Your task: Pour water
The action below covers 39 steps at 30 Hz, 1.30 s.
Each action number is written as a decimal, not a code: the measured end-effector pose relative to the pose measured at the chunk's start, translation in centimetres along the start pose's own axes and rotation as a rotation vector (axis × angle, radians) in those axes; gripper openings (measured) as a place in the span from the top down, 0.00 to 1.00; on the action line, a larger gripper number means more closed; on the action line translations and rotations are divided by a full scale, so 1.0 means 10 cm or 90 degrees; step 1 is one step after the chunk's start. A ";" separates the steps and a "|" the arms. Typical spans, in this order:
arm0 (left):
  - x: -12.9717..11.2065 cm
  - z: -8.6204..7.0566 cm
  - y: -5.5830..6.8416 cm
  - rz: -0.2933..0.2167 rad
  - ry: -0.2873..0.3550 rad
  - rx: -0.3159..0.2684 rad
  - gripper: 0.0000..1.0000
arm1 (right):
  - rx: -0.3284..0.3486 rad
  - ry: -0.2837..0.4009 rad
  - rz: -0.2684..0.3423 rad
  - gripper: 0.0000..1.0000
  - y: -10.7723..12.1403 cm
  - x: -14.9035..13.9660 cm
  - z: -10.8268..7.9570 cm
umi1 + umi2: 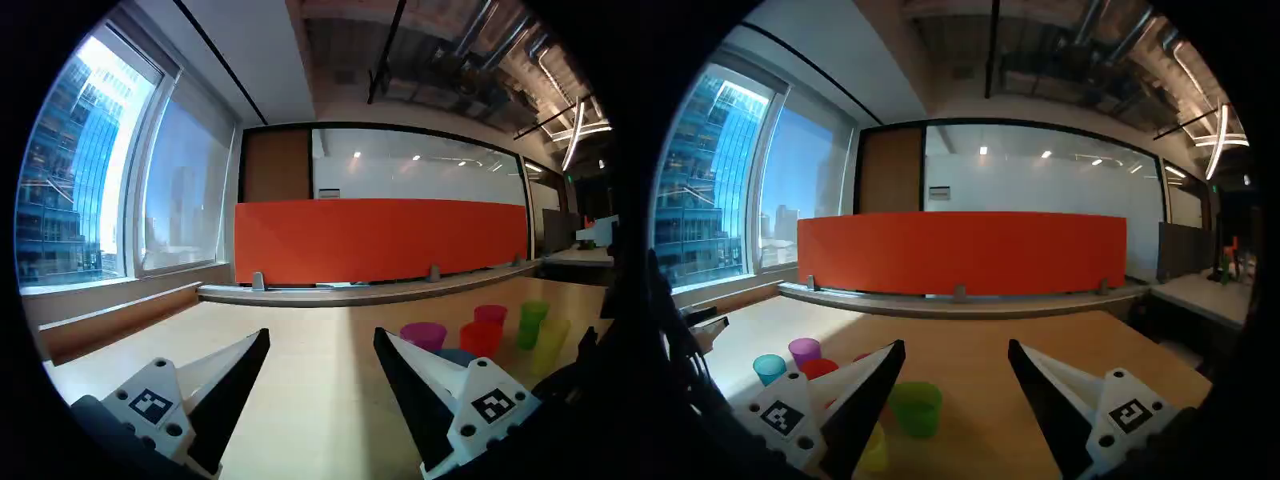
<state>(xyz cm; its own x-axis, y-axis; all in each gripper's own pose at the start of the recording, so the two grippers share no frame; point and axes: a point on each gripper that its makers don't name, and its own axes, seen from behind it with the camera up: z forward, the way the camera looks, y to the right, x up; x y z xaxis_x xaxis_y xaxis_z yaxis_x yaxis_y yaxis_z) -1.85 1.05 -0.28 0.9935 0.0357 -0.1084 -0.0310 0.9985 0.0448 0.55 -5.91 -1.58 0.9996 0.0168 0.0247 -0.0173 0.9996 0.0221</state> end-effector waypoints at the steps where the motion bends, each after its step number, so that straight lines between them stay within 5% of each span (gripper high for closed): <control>1: -0.01 0.00 0.00 -0.001 -0.001 0.000 0.03 | 0.000 -0.001 0.001 0.00 0.00 0.00 0.00; 20: -0.14 0.04 0.00 -0.009 -0.028 -0.009 0.04 | 0.000 -0.001 0.010 0.00 0.02 -0.03 -0.05; 39: -0.13 0.03 0.00 -0.007 -0.029 -0.009 0.04 | -0.003 0.057 -0.011 0.00 0.15 0.04 -0.09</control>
<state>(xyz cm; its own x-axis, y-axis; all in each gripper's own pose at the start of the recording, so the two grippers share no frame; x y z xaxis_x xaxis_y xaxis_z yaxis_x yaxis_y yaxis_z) -3.08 0.94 0.20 0.9977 0.0235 -0.0632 -0.0216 0.9993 0.0296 0.99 -4.40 -2.47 0.9979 0.0012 -0.0648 -0.0001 0.9999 0.0164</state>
